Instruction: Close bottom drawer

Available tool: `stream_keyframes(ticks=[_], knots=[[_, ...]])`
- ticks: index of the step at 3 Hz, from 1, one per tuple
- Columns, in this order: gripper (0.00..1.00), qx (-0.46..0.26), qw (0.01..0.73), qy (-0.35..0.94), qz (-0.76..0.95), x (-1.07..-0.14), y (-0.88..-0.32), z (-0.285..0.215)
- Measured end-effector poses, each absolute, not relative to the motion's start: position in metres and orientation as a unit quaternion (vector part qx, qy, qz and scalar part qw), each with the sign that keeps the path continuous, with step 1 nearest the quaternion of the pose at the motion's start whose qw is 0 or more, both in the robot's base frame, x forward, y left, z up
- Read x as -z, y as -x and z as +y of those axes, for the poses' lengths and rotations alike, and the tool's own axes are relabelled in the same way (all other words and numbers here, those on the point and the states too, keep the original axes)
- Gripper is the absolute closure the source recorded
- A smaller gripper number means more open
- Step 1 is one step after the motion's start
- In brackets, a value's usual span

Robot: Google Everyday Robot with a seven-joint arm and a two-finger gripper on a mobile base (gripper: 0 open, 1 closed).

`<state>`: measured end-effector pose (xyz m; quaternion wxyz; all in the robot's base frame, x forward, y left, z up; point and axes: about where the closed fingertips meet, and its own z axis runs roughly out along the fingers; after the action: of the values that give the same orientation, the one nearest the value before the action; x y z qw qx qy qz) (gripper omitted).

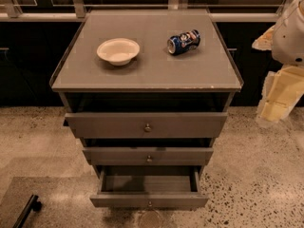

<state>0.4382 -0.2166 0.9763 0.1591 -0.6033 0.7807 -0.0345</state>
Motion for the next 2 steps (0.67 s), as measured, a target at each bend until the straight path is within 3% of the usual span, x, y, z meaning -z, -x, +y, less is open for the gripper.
stream_keyframes(ticks=[2], knots=[[0.0, 0.02, 0.181, 0.602, 0.778, -0.961, -0.435, -0.221]])
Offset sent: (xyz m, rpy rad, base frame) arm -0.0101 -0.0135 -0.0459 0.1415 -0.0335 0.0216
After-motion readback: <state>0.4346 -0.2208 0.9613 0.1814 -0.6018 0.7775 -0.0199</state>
